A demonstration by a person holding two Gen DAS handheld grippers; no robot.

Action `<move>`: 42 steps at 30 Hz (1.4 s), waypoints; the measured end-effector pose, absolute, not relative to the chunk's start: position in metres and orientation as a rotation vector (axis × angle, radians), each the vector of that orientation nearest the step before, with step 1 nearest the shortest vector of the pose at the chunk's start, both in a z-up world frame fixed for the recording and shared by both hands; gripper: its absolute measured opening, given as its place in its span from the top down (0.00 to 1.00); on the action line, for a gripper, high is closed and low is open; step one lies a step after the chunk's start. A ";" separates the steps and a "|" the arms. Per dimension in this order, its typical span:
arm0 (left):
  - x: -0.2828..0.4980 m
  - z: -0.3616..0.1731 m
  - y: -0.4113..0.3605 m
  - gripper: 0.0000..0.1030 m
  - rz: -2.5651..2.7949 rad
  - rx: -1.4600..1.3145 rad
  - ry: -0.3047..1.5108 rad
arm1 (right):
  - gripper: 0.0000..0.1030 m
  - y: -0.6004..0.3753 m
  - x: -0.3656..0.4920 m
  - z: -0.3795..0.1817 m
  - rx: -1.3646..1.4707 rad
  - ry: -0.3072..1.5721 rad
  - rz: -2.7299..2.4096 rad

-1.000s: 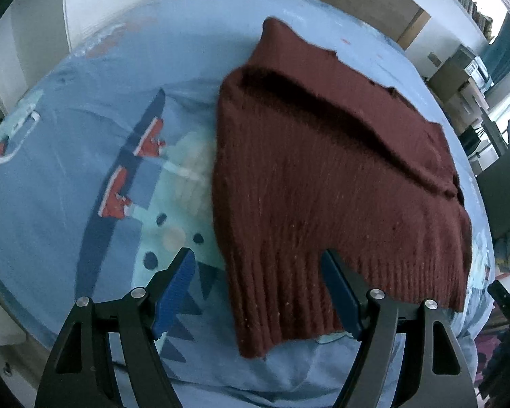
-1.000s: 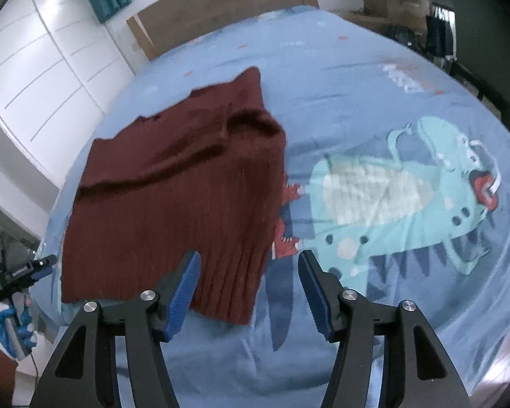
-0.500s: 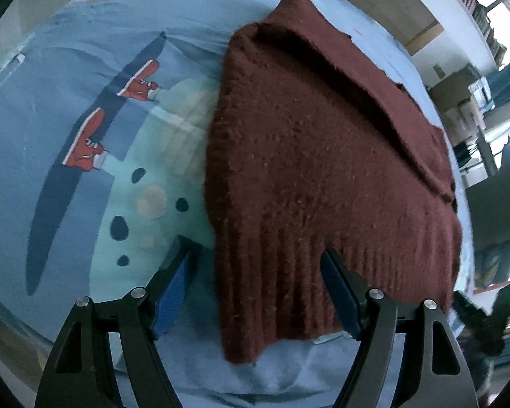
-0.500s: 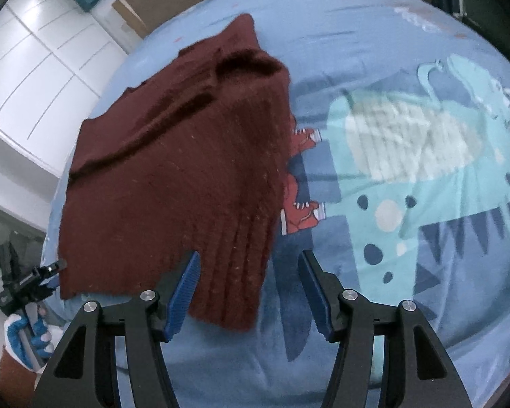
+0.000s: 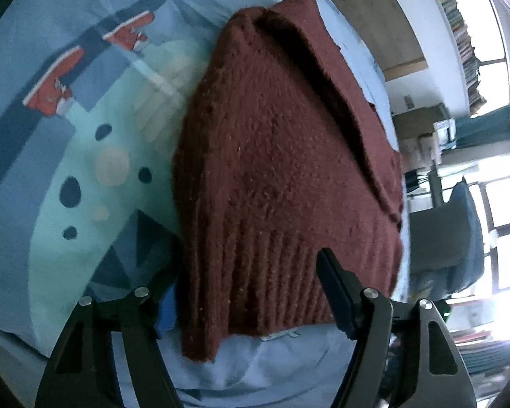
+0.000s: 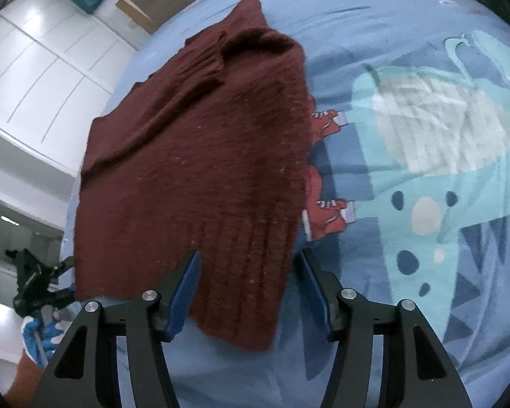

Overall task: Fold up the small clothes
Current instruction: 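Lower both grippers to the sweater's ribbed hem and close on it, then lift the hem with both grippers and fold it over toward the collar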

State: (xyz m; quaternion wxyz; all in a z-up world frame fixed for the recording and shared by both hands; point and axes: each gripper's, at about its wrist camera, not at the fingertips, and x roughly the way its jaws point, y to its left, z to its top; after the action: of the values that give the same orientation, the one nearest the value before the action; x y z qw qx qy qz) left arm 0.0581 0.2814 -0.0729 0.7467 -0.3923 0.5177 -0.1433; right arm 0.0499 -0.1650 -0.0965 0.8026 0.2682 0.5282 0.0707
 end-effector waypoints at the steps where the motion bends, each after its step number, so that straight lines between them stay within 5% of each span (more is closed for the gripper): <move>1: 0.058 -0.074 0.284 0.36 -0.325 -0.881 1.131 | 0.42 -0.164 0.051 -0.097 0.582 1.134 0.165; 4: 0.056 -0.079 0.292 0.40 -0.361 -0.949 1.130 | 0.43 -0.160 0.055 -0.098 0.589 1.138 0.193; 8: 0.057 -0.079 0.302 0.44 -0.367 -0.960 1.133 | 0.58 -0.159 0.057 -0.101 0.619 1.141 0.208; 18: 0.041 -0.101 0.337 0.86 -0.330 -1.048 1.126 | 0.69 -0.163 0.056 -0.105 0.666 1.145 0.220; 30: 0.052 -0.093 0.329 0.89 -0.328 -1.039 1.130 | 0.69 -0.158 0.062 -0.108 0.654 1.161 0.254; 35: 0.056 -0.085 0.311 0.90 -0.315 -1.011 1.123 | 0.82 -0.158 0.063 -0.108 0.662 1.159 0.261; 42: 0.057 -0.074 0.299 0.91 -0.321 -0.991 1.116 | 0.86 -0.157 0.063 -0.105 0.679 1.138 0.275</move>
State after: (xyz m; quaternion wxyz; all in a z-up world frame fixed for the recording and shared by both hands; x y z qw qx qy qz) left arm 0.0572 0.2988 -0.0741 0.7226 -0.4489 0.5052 -0.1454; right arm 0.0631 -0.1568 -0.1053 0.7797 0.3143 0.5264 0.1273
